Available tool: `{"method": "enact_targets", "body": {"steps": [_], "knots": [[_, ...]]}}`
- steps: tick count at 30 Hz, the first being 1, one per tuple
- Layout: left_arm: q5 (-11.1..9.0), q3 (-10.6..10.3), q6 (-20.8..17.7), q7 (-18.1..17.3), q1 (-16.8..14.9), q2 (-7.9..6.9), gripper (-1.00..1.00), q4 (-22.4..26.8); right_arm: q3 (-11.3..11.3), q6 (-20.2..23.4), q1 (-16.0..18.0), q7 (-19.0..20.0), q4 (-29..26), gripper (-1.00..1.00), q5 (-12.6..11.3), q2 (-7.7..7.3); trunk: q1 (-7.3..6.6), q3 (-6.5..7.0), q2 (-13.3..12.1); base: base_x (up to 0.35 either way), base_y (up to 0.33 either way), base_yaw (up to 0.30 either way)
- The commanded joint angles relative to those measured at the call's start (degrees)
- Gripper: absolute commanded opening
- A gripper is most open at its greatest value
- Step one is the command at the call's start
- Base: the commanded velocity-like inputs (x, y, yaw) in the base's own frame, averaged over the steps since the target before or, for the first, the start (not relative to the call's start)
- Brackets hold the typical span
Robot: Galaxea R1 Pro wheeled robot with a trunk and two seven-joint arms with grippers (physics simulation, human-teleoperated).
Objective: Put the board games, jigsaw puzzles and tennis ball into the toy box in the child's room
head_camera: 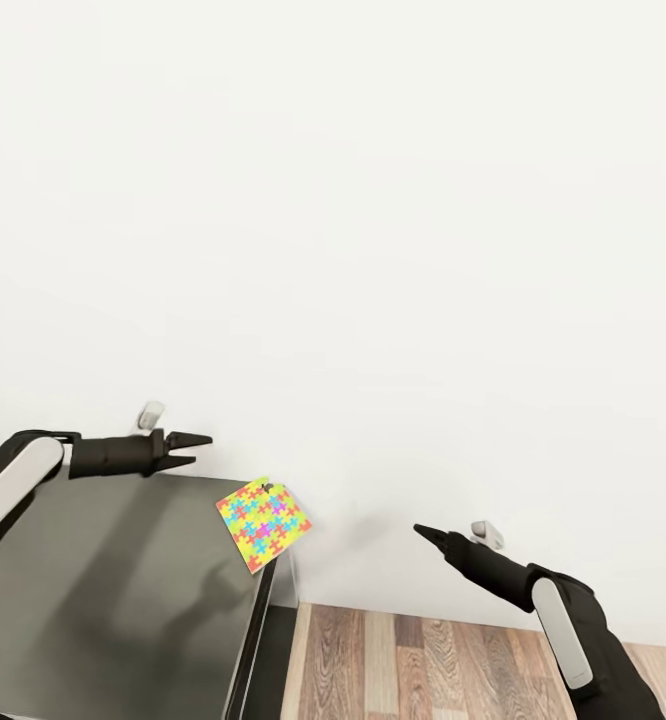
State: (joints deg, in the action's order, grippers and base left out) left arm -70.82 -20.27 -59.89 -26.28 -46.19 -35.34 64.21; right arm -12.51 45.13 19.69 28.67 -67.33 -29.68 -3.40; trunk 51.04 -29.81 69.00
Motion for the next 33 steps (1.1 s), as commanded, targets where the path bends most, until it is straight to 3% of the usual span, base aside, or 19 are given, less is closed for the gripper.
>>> {"method": "enact_targets", "body": {"steps": [1,6,19,22,27,30,33], "knots": [[-0.88,-0.18,-0.02,-0.52,-0.06,-0.14,1.00,0.07,-0.09,0.27,0.05,0.16,0.05,1.00,-0.05,0.03,0.00,-0.06,0.04,0.000,0.000,0.000],[-2.87,-0.35,-0.04,-0.52,-0.04,-0.12,1.00,0.48,-0.03,0.01,0.03,0.16,0.16,1.00,-0.06,0.11,0.00,-0.06,0.04,0.000,0.000,0.000],[-3.58,-0.38,-0.11,-2.09,-0.04,-0.38,1.00,0.65,0.03,0.42,0.02,0.48,0.23,1.00,-0.87,0.39,2.86,-2.39,5.25,0.000,0.000,0.000],[-3.64,-0.42,-0.11,-4.44,-0.04,-0.47,1.00,0.65,0.09,0.59,0.01,0.55,0.36,1.00,-3.48,0.37,3.52,-2.93,6.46,0.000,0.000,0.000],[-3.63,-0.53,-0.11,-9.88,-0.04,-0.51,1.00,0.65,0.34,1.14,0.00,0.61,1.54,1.00,-10.68,0.28,4.61,-3.83,8.46,0.000,0.000,0.000],[-3.63,-0.61,-0.11,-12.08,-0.04,-0.41,1.00,0.69,0.44,1.72,0.02,0.60,2.01,1.00,-13.02,0.35,5.27,-4.37,9.66,0.000,0.000,0.000],[-3.62,-0.69,-0.11,-13.00,-0.04,-0.37,1.00,0.68,0.53,2.00,0.19,0.65,2.74,1.00,-13.83,0.39,5.93,-4.91,10.87,0.000,0.000,0.000]]}}
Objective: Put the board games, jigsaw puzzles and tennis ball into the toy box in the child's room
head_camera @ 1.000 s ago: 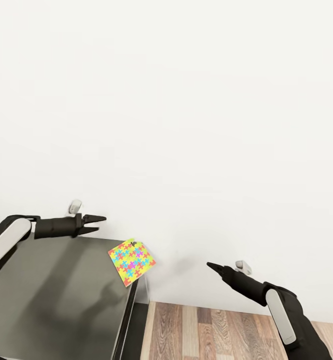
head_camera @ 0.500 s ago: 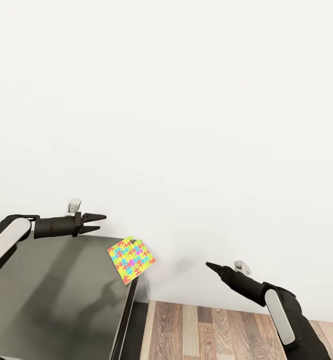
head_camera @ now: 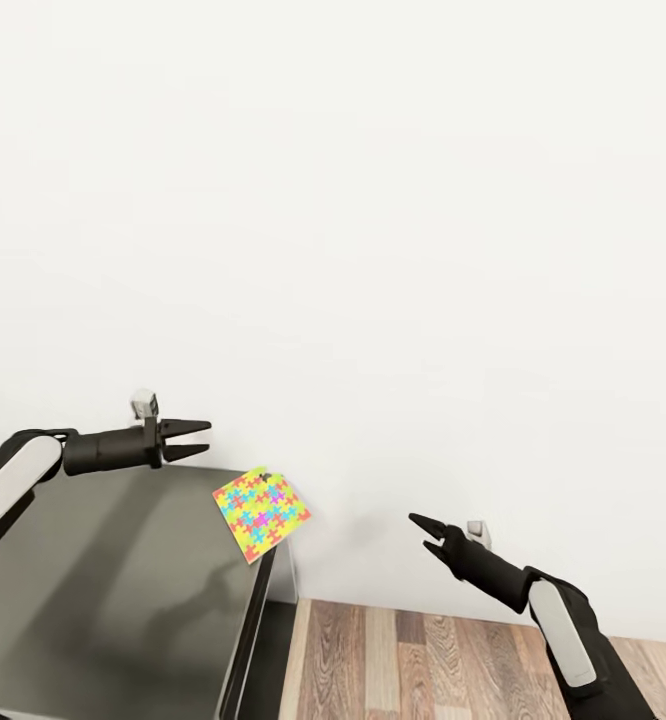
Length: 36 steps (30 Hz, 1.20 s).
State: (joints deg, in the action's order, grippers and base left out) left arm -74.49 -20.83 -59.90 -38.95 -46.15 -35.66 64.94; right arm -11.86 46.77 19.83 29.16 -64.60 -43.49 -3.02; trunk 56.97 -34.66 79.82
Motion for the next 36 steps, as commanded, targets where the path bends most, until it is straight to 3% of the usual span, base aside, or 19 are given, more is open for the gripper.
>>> {"method": "enact_targets", "body": {"steps": [1,4,10,20,36], "knots": [[0.05,-0.14,-0.10,-0.44,-0.08,-0.04,1.00,-0.05,-0.09,0.42,0.15,0.24,0.11,1.00,-0.11,0.02,0.22,-0.24,0.45,0.000,0.000,0.000],[0.05,-0.16,-0.10,-1.00,-0.08,-0.05,1.00,-0.02,0.23,0.54,0.48,0.37,0.39,1.00,-0.34,0.14,0.88,-0.78,1.65,0.000,0.000,0.000],[0.13,-0.25,-0.10,-3.01,-0.08,-0.11,1.00,-0.01,0.96,0.60,0.68,0.38,0.53,1.00,-0.44,1.83,2.20,-1.86,4.06,0.000,0.000,0.000],[0.22,-2.24,-0.10,-3.74,-0.08,-0.03,1.00,-0.02,1.07,0.25,0.68,0.54,0.52,1.00,-0.46,2.21,4.40,-3.65,8.07,0.000,0.000,0.000],[0.27,-2.62,-0.10,-3.76,-0.08,-0.03,1.00,0.01,1.18,-0.01,0.65,0.65,-0.23,1.00,-0.41,2.23,4.40,-3.65,8.07,0.000,0.000,0.000]]}}
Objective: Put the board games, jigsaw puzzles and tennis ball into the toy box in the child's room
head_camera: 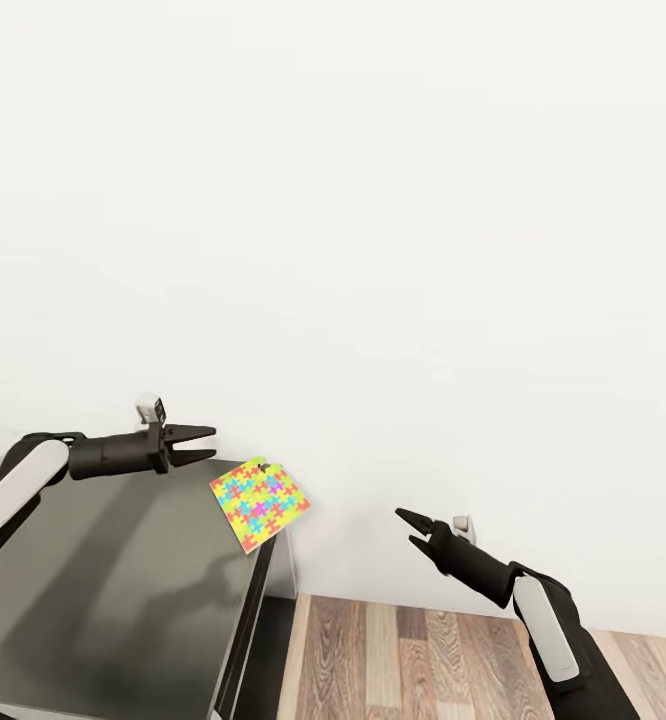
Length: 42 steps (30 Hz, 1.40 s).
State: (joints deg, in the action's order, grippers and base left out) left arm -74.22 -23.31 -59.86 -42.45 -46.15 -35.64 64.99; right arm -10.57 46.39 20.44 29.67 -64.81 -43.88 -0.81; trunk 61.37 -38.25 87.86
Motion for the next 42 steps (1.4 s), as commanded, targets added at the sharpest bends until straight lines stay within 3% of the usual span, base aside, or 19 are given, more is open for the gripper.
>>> {"method": "enact_targets", "body": {"steps": [1,20,31,42], "knots": [[0.01,-0.14,-0.14,-0.27,-0.08,-0.05,1.00,-0.04,-0.10,0.37,0.04,0.14,-0.02,1.00,-0.03,0.02,0.00,-0.05,0.03,0.000,0.000,0.000],[0.04,-0.15,-0.14,-0.27,-0.08,-0.04,1.00,-0.04,-0.06,0.37,0.04,1.01,-0.05,1.00,-0.04,0.04,0.00,0.11,0.03,0.000,0.000,0.107],[0.10,-0.15,-0.14,-0.27,-0.08,0.04,1.00,0.04,-0.06,0.28,0.04,2.29,-0.03,1.00,0.01,0.04,0.00,0.11,0.03,0.000,0.000,0.248],[-0.02,-0.16,-0.14,-0.27,-0.08,0.05,1.00,1.87,-0.06,0.24,0.04,2.32,0.05,1.00,0.02,0.02,0.00,0.11,0.03,-0.024,0.000,0.034]]}}
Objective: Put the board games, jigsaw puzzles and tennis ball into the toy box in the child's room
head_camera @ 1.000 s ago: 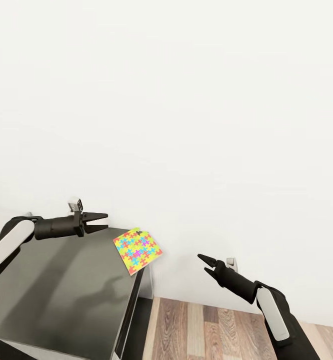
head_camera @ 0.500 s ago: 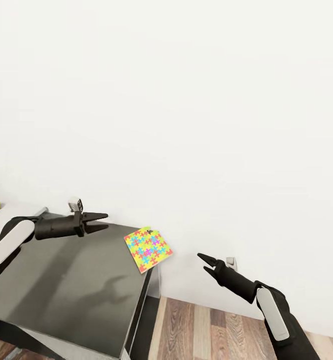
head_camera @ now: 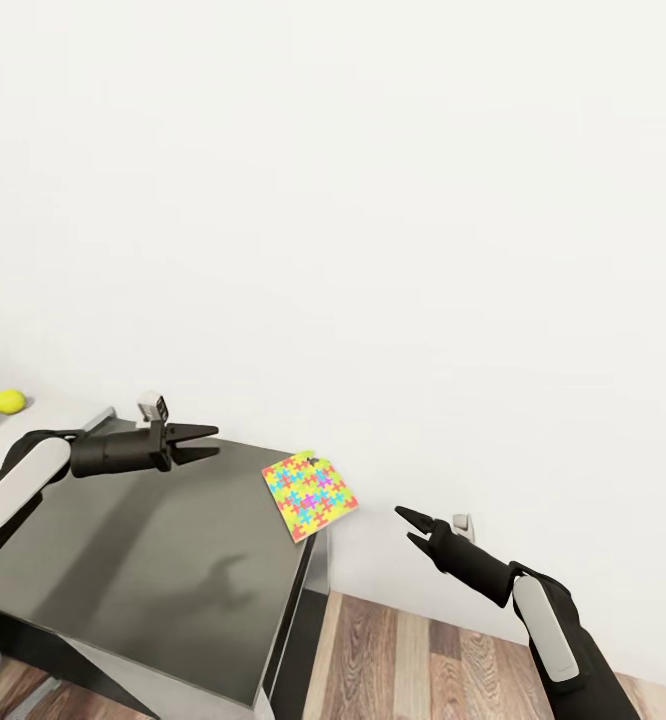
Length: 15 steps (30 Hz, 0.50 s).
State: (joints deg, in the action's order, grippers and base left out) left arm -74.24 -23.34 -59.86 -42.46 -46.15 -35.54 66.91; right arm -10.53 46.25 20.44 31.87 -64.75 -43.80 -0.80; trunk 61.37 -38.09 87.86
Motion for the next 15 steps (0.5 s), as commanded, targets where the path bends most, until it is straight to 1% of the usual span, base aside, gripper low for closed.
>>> {"method": "enact_targets", "body": {"steps": [1,15], "knots": [[-0.01,-0.14,-0.14,-0.26,-0.08,-0.05,1.00,0.03,-0.10,0.38,0.04,0.12,-0.01,1.00,-0.05,0.01,0.00,-0.05,0.03,-0.005,0.000,0.002],[-0.03,-0.13,-0.14,-0.25,-0.08,-0.05,1.00,0.15,-0.19,0.25,0.04,0.12,-0.02,1.00,-0.05,0.01,0.00,-0.05,0.03,0.000,0.000,0.000]]}}
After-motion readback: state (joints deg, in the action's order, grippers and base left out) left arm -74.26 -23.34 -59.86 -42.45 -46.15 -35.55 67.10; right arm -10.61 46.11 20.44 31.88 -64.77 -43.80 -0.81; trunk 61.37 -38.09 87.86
